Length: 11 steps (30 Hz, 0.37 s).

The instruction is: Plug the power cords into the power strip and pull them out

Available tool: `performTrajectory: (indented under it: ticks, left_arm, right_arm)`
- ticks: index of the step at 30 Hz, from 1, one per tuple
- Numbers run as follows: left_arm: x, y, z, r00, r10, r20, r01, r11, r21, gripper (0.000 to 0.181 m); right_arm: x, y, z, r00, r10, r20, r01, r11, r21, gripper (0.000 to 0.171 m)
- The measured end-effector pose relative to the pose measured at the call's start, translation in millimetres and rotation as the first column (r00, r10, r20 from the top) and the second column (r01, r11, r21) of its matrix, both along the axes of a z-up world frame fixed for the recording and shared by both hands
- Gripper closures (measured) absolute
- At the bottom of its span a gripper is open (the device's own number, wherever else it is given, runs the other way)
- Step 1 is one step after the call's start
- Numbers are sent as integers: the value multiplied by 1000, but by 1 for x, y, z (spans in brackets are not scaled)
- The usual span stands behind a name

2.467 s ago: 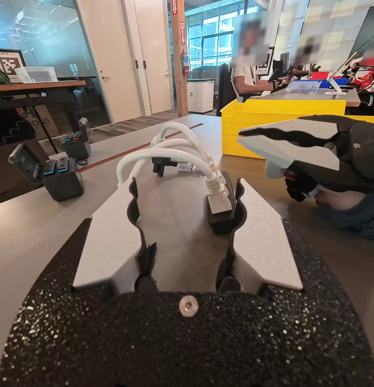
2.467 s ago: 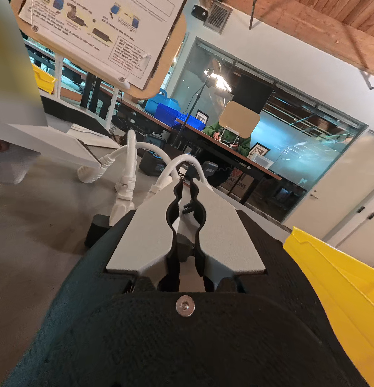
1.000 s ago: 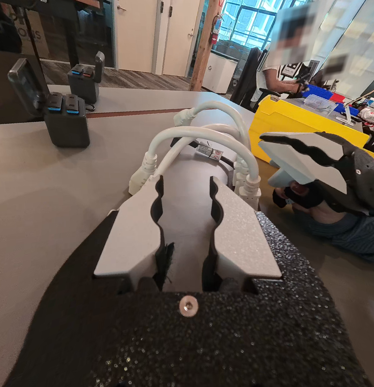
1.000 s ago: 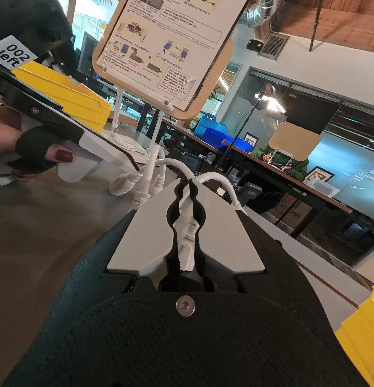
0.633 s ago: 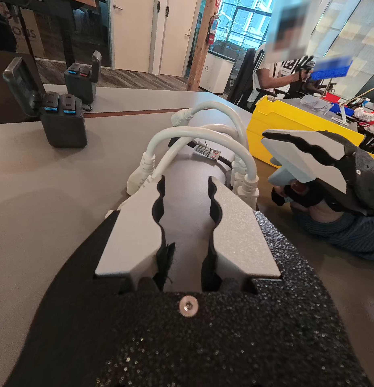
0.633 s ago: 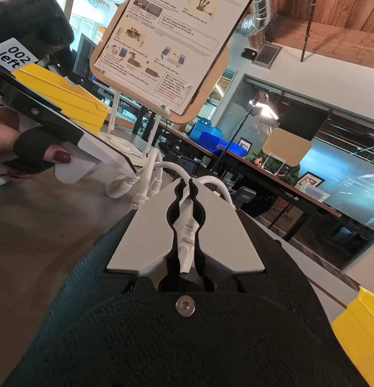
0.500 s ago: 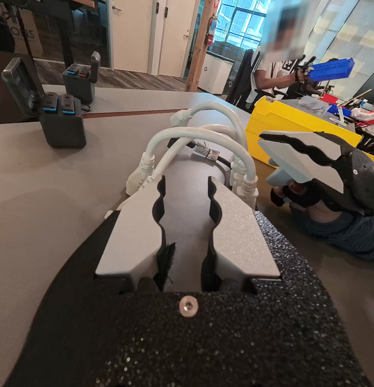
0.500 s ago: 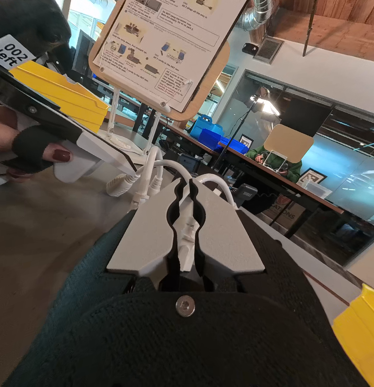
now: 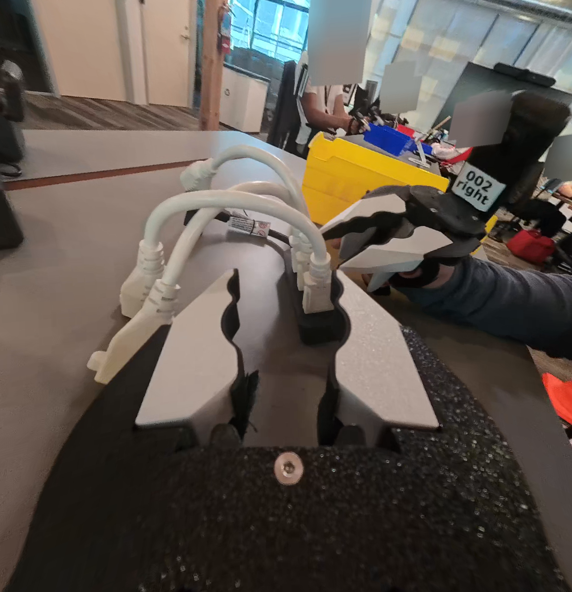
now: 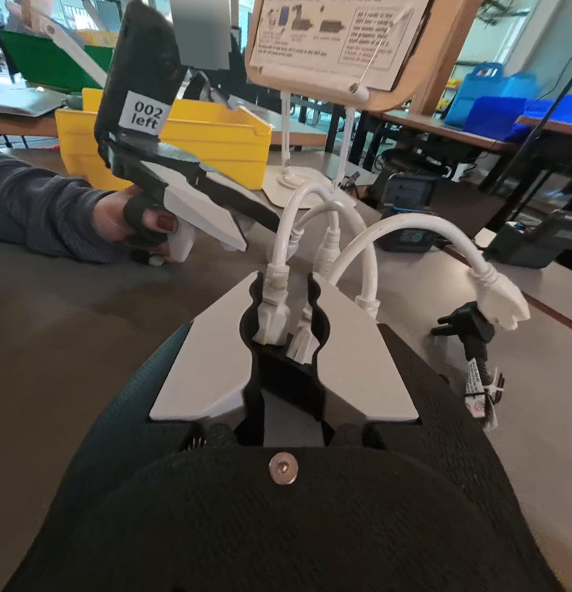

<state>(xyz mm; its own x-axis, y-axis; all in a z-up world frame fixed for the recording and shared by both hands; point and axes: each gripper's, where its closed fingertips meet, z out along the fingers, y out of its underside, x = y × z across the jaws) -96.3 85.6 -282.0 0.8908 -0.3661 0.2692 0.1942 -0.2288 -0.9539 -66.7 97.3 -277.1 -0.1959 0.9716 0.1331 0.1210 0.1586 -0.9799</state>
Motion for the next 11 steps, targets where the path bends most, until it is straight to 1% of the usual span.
performTrajectory:
  ticks: [5, 8, 11]
  left_arm:
    - [3, -2, 1, 1000, -12, -17, 12, 1000, 15, 131]
    - [3, -2, 1, 1000, -12, -19, 12, 1000, 14, 133]
    - [3, -2, 1, 1000, -12, -17, 12, 1000, 12, 136]
  right_arm:
    - [-2, -7, -9, 999, 12, 35, -15, 997, 80, 147]
    - [-5, -7, -18, 997, -29, 76, 16, 985, 169, 152]
    - [-8, -7, -26, 991, -79, 105, 48, 962, 267, 150]
